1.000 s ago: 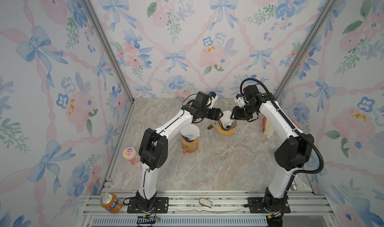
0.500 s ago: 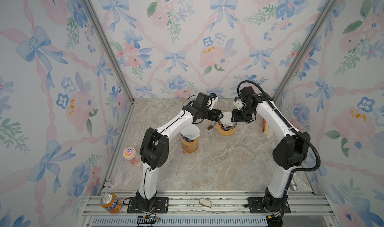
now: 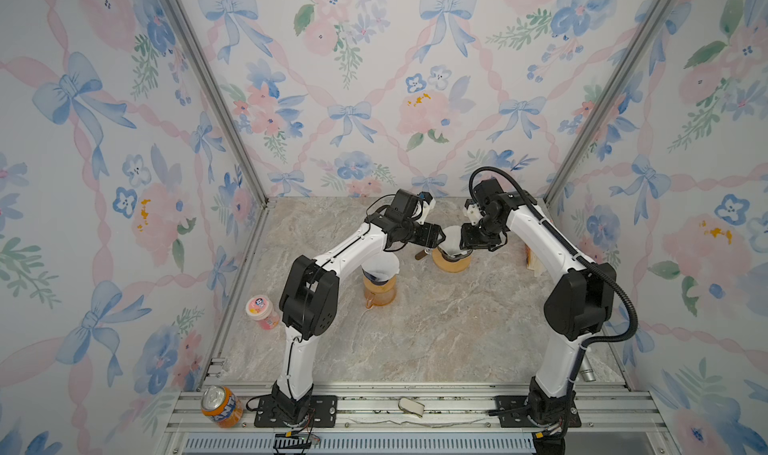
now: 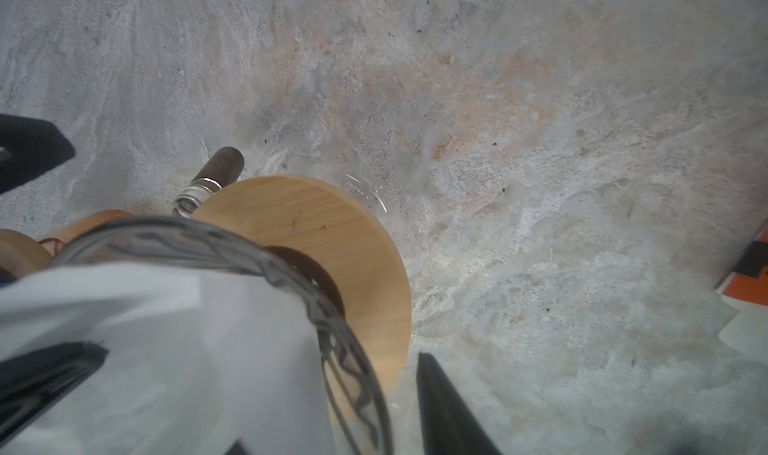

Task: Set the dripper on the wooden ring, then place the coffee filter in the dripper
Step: 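Press the filter into the dripper with the right gripper while the left holds the rim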

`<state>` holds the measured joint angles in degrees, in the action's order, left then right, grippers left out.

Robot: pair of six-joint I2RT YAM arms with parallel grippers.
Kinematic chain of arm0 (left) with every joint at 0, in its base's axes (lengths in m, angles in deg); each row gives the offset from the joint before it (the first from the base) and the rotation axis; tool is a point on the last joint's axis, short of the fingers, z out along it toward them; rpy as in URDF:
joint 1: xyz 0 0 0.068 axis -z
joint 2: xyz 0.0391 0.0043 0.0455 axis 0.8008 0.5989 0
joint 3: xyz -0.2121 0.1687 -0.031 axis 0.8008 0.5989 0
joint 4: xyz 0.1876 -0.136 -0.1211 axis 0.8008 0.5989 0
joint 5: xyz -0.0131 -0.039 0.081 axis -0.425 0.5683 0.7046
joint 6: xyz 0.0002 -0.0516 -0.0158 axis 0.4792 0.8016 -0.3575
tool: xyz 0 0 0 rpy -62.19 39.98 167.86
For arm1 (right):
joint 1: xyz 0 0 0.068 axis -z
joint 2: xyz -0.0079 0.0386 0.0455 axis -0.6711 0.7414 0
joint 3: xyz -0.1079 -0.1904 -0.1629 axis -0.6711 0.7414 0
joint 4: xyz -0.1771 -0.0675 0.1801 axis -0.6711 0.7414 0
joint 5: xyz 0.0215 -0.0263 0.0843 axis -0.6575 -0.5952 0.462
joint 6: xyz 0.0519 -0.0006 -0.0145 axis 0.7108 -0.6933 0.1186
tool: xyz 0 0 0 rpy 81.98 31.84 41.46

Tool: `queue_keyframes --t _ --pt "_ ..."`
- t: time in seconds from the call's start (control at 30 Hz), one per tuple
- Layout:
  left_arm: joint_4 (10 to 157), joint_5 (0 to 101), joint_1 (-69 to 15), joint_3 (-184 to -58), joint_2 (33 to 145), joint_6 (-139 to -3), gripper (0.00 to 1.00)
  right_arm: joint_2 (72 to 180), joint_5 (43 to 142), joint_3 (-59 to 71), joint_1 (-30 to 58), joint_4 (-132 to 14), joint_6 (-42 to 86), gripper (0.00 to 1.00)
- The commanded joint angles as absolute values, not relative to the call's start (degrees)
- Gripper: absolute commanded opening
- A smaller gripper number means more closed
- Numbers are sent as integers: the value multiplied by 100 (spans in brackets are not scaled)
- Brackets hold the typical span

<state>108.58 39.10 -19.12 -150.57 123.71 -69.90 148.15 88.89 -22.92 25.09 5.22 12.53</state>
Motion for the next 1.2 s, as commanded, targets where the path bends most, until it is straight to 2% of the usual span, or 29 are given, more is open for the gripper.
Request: queue_keyframes --t 0.0,0.5,0.77,1.0,1.17 --pt "10900 3832 -1942 -15057 12291 -6990 78 14919 8690 -2240 2440 486 1270 44" --pt "10901 3794 -1954 -15196 12021 -6895 85 14765 8649 -2026 2413 146 1127 44" --pt "10897 3876 -1955 -15228 11860 -6900 88 14275 8689 -2002 2413 -141 1095 48" --pt "10900 3909 -1954 -15154 11818 -6909 88 14286 8469 -1976 2422 8 1098 49" --pt "10901 3916 -1956 -15092 11849 -6934 84 14503 8361 -1993 2431 179 1177 49"
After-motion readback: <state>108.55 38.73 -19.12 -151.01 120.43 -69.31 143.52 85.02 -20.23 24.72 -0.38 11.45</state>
